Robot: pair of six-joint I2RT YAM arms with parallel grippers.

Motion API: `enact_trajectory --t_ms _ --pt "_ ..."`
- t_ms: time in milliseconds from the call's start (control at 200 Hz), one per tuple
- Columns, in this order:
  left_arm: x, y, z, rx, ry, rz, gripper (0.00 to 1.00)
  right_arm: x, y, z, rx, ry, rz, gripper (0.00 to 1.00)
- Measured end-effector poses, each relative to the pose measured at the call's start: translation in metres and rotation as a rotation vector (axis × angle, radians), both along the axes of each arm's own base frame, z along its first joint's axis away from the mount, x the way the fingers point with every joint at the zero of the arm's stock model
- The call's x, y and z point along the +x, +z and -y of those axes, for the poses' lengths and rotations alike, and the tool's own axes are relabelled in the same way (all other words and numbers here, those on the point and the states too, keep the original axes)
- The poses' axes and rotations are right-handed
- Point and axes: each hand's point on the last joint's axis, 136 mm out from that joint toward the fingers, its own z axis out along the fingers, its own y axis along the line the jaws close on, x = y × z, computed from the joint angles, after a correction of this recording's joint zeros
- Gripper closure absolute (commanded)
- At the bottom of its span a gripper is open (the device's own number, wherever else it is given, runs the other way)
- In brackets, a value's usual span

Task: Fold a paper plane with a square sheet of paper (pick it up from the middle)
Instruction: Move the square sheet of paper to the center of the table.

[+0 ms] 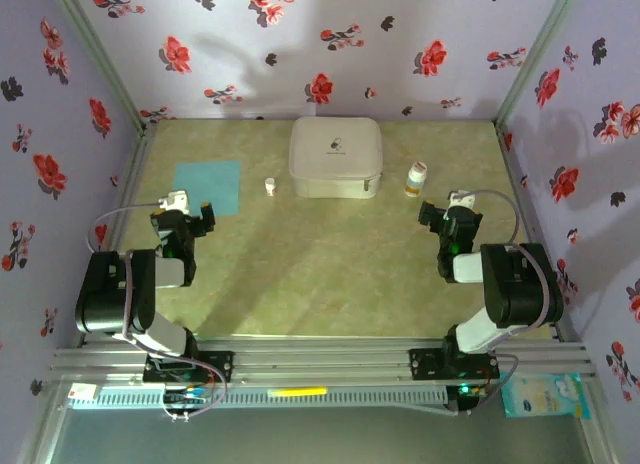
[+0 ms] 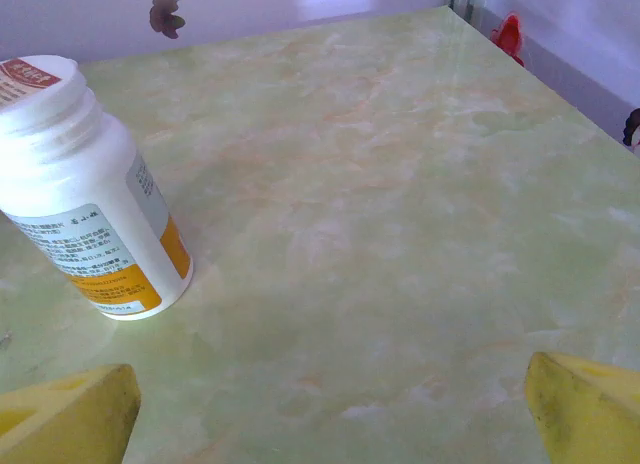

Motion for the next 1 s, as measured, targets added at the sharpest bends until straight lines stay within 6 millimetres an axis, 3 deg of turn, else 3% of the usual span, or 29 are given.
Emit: enact_trajectory --t_ms 995 --pt "0.0001 0.0002 0.0 0.0 0.0 0.001 0.0 0.0022 0.0009 -0.0022 0.009 0.029 0.001 0.01"
